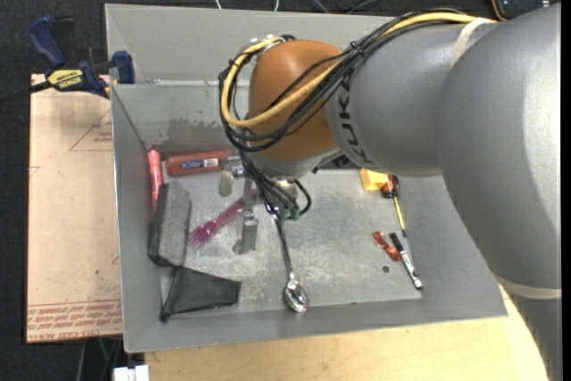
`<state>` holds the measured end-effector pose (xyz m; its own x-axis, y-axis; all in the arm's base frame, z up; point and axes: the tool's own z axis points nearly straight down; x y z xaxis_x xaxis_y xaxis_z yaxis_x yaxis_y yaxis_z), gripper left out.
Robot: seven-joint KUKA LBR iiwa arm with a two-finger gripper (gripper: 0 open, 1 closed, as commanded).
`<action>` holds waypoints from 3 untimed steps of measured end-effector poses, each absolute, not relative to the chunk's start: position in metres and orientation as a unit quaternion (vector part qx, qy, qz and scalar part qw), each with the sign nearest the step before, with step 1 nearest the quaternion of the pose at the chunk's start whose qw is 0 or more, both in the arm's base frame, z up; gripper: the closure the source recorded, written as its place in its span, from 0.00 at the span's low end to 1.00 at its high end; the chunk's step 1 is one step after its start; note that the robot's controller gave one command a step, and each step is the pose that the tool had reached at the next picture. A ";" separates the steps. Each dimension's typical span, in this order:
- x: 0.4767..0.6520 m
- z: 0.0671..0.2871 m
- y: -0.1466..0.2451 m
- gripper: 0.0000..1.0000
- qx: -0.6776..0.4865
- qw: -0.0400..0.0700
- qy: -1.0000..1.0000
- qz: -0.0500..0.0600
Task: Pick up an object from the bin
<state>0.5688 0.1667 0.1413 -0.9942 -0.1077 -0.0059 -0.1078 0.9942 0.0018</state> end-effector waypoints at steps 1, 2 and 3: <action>0.654 0.133 0.182 0.00 -0.029 0.007 1.000 0.003; 0.553 0.068 0.166 0.00 -0.079 0.000 0.997 0.001; 0.649 0.072 0.196 1.00 -0.006 0.015 1.000 0.005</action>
Offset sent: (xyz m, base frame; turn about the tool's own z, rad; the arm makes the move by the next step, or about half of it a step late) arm -0.0142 -0.0011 -0.0713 -0.0516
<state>0.6495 0.1962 0.0716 -0.9995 -0.0124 -0.0303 -0.0128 0.9999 0.0105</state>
